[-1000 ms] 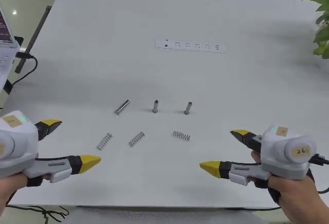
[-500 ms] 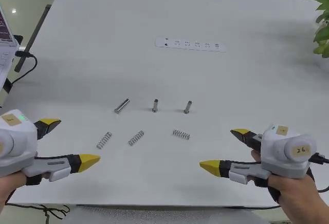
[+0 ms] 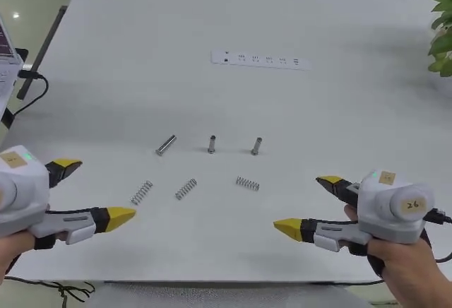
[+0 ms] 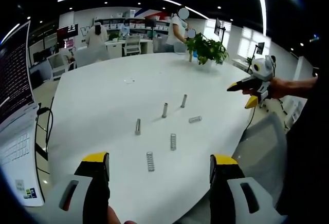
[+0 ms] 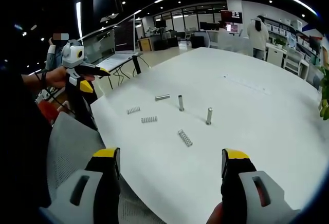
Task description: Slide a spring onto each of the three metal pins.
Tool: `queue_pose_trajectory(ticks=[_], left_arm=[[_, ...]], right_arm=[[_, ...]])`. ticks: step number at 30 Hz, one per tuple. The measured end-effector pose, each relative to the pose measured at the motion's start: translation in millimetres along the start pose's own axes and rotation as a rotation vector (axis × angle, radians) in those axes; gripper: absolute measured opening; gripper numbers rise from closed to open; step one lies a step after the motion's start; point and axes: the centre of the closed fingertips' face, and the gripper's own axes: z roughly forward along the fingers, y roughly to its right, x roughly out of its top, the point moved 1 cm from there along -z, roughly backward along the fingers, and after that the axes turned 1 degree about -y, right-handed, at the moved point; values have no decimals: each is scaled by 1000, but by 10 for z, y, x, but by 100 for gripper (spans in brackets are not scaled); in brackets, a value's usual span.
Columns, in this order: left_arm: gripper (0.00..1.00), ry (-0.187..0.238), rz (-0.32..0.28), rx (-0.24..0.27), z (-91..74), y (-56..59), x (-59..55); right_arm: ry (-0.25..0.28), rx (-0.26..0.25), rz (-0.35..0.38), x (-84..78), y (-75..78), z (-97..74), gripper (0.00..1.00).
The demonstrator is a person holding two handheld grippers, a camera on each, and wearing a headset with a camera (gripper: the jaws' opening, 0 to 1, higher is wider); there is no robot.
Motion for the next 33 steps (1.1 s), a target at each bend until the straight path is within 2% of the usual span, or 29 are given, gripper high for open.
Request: queue_pose_trajectory(ticks=[10,19,27,33], left_arm=[[77,-6,7,-2,25,-45,16],[76,-1,9,-7,98,-101,79],[76,2,8,-18,227,-135,139],[76,6,16,-26,355,-186,230]], right_arm=[[1,-3,5,-8,2,-2,80],[0,-6,9,-16,4,-6,80],[1,-8,13,-18,-2,-10,80],[3,-10,15,-21,2,-18,80]])
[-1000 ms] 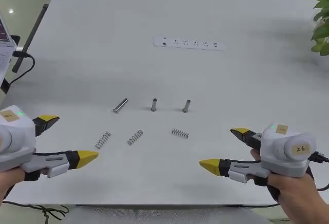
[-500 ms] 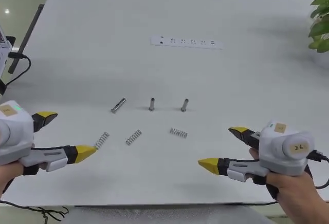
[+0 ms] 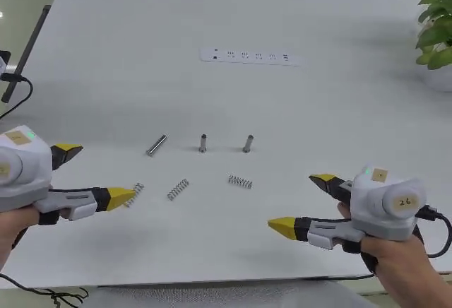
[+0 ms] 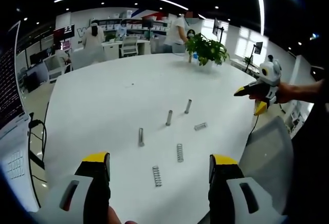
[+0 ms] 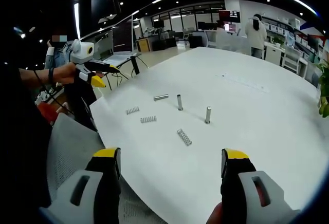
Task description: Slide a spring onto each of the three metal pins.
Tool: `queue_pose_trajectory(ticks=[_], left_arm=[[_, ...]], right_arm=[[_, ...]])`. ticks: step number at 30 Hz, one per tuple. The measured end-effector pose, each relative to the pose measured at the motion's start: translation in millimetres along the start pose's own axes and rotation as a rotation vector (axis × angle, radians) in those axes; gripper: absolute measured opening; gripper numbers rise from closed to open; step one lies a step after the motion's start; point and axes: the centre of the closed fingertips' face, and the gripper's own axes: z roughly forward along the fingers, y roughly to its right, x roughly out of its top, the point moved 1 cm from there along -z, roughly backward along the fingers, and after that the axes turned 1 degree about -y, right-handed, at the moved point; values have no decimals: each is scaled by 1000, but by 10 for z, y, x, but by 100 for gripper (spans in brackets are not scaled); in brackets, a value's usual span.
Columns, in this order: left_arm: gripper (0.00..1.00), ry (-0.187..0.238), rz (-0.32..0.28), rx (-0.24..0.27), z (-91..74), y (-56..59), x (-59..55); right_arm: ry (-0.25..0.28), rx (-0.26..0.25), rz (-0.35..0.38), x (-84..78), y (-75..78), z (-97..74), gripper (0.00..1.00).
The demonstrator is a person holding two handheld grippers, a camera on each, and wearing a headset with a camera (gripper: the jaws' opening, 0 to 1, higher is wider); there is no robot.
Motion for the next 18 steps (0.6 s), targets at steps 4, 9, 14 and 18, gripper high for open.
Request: queue_pose_trajectory(ticks=[4,9,14,18], left_arm=[[75,1,5,-3,76,-46,45],[74,0,5,-8,187,-112,92],[74,4,-12,-14,301,-170,141],[74,-3,-7,-20,410,-204,171]], right_arm=[[2,-2,1,0,6,-2,80],[1,-5,3,-2,21,-10,80],[-3,-7,4,-13,18,-11,80],[-10,-6,4,-32,18,-10,80]])
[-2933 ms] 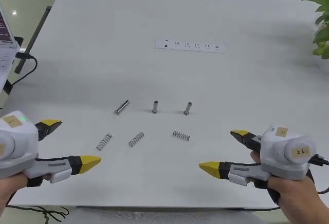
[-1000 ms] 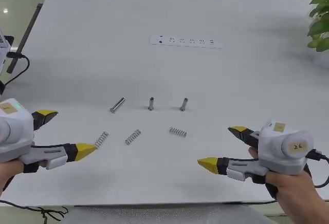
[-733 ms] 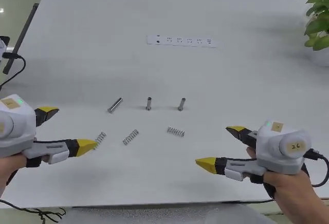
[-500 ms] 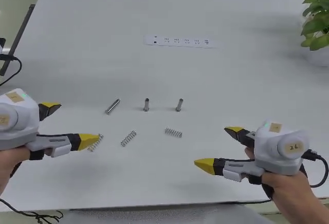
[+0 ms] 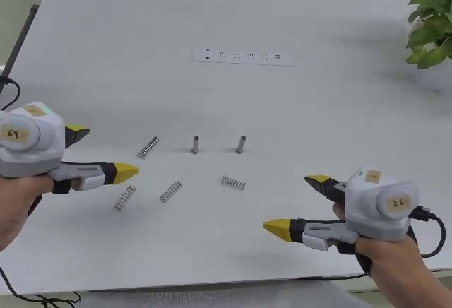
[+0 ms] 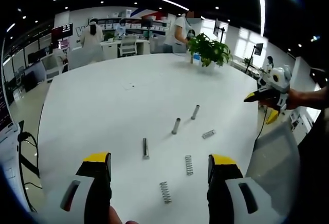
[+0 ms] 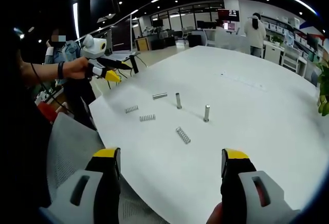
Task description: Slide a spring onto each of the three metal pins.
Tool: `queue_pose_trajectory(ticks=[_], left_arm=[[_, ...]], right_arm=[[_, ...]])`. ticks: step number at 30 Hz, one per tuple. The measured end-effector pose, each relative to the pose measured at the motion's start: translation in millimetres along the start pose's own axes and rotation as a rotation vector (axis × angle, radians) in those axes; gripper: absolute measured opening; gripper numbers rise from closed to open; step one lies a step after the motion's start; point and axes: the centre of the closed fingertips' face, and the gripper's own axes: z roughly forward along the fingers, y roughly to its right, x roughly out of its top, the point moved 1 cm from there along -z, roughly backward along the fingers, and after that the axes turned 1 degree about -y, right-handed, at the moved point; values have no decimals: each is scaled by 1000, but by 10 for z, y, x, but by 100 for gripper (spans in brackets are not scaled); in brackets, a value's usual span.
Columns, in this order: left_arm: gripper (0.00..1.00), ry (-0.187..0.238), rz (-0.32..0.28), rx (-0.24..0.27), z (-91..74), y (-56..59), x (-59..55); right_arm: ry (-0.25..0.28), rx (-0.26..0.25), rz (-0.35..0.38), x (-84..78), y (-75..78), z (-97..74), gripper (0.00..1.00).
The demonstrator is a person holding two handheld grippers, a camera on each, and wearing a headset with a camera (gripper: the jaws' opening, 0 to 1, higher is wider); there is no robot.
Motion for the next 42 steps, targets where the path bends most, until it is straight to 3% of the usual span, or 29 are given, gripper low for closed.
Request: queue_pose_trajectory(ticks=[21,30,42], left_arm=[[69,-56,-18,-17,598,-218,33],[64,-55,-68,-19,857,-283,85],[56,-129,-57,-8,1123,-341,-88]], right_arm=[[-9,-6,5,-9,51,-24,80],[-10,0,5,11,40,2,80],[-13,-5,7,16,89,-2,79]])
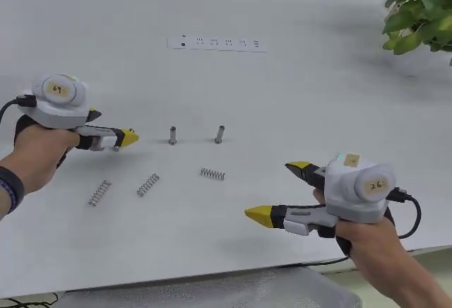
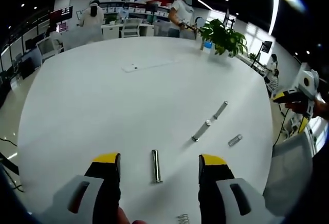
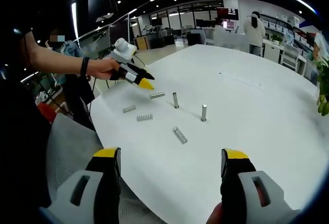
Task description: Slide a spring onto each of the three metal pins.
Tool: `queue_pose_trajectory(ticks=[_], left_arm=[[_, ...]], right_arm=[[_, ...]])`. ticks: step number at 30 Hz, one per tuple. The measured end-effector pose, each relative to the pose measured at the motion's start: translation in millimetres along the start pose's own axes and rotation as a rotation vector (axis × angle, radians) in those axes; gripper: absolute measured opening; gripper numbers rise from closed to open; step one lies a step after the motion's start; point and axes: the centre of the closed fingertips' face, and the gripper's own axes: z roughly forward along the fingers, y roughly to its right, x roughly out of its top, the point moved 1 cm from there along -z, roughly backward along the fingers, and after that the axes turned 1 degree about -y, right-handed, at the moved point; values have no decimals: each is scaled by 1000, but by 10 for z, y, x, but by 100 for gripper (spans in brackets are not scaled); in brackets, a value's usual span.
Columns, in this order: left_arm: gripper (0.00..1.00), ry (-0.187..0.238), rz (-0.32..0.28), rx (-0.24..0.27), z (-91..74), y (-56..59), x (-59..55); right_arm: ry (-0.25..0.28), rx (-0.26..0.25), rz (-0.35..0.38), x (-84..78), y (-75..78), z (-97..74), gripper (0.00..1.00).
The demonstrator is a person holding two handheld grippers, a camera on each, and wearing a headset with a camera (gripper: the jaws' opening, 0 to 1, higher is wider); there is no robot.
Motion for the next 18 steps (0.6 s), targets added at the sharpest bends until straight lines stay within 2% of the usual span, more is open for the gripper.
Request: queue_pose_trajectory(ticks=[13,18], left_arm=[[39,-33,-1,0,277,-3,-87],[25,-45,-7,1,367,-11,-141]], right_arm=[[-7,0,9,-38,11,9,79],[-9,-2,11,-48,34,12,79]])
